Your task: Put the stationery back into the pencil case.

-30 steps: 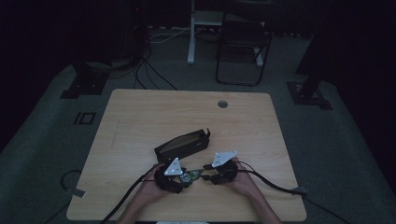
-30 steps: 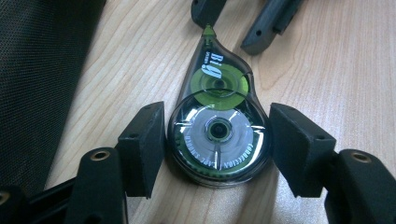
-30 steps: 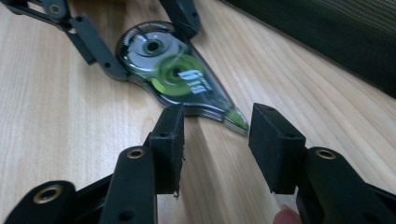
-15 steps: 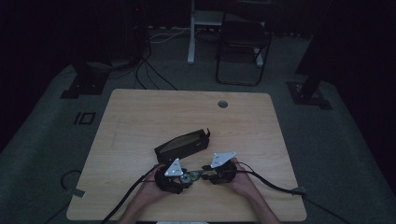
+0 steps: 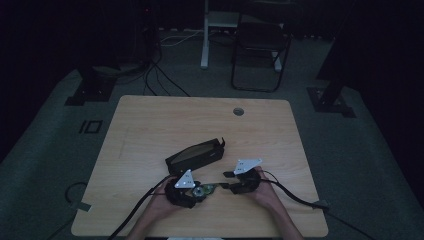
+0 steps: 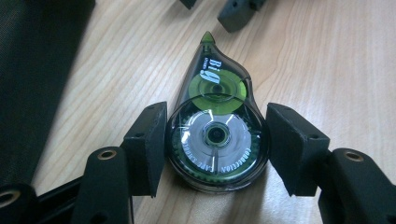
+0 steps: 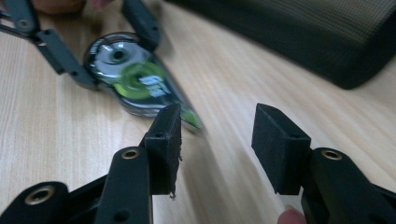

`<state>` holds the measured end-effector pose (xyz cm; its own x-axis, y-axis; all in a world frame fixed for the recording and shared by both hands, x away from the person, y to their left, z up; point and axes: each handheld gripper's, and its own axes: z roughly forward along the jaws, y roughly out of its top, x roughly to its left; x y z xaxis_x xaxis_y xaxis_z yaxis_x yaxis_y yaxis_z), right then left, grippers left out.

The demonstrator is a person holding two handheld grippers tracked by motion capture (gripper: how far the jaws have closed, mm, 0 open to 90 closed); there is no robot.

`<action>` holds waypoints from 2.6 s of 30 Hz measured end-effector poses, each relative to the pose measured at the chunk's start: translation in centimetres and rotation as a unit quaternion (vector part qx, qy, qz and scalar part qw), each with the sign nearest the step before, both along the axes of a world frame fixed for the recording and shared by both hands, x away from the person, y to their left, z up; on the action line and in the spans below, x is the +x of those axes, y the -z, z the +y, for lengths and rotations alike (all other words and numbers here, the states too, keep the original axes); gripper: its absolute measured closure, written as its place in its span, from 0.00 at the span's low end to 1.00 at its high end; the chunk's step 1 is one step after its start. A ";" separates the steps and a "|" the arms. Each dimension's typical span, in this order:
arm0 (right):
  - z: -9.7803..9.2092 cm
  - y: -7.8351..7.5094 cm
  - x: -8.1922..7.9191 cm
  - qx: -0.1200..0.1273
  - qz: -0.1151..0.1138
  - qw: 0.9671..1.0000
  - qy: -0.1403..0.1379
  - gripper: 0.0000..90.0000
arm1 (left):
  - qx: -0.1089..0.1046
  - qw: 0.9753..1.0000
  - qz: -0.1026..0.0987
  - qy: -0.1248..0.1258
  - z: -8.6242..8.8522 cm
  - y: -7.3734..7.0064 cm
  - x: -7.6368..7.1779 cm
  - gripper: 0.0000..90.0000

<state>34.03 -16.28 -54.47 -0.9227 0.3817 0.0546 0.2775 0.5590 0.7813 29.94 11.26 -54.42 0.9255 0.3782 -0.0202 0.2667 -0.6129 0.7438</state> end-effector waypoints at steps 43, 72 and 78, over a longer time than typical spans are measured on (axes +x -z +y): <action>-2.7 0.9 1.4 -0.033 -0.012 0.996 0.082 0.39 | -0.024 0.999 -0.030 -0.038 2.1 -3.5 -0.6 0.46; -2.7 0.9 1.5 -0.030 -0.007 0.997 0.077 0.36 | -0.042 0.997 -0.049 -0.043 2.6 -6.1 -1.5 0.46; -2.7 0.9 1.6 -0.029 -0.006 0.997 0.077 0.36 | -0.044 0.997 -0.053 -0.041 2.9 -6.6 -1.6 0.46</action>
